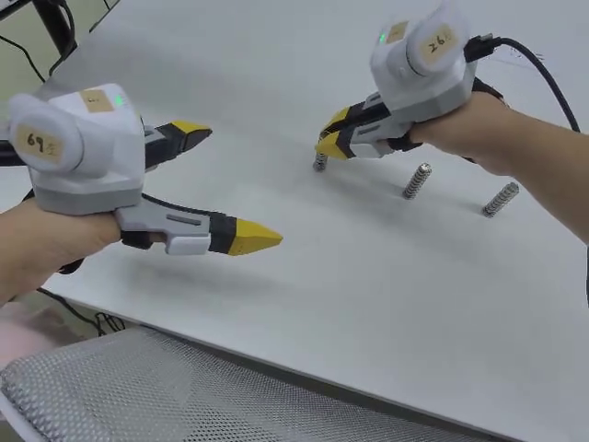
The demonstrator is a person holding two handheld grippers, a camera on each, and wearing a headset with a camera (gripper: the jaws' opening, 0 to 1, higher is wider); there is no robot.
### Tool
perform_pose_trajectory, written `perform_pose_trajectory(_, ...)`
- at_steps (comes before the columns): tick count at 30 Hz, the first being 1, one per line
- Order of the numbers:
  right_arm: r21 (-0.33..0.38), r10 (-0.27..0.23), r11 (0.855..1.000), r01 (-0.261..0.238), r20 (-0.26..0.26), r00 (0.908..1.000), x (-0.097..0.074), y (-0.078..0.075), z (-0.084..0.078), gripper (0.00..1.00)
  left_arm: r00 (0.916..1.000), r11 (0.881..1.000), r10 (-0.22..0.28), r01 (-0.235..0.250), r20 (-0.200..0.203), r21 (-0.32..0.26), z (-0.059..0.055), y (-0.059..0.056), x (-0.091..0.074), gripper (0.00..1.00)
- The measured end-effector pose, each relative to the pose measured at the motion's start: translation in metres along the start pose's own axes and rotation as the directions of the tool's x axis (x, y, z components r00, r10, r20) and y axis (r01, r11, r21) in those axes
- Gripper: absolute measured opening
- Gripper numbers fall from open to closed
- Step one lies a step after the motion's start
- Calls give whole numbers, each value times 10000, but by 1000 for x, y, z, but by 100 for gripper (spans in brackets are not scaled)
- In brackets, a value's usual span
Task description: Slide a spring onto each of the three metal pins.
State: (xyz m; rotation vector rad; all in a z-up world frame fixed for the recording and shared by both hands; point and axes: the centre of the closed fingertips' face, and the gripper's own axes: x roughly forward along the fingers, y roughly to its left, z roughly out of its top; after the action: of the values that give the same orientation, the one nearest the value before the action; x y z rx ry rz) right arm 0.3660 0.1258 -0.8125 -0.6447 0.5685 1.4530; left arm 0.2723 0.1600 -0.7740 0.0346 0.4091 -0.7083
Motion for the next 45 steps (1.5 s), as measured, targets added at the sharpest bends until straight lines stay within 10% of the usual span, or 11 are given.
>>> perform_pose_trajectory(45,-207,-371,9991,378,365,9986,-19,10,12,20,9999,9998,-119,118,22,153,14,-5,6,97)
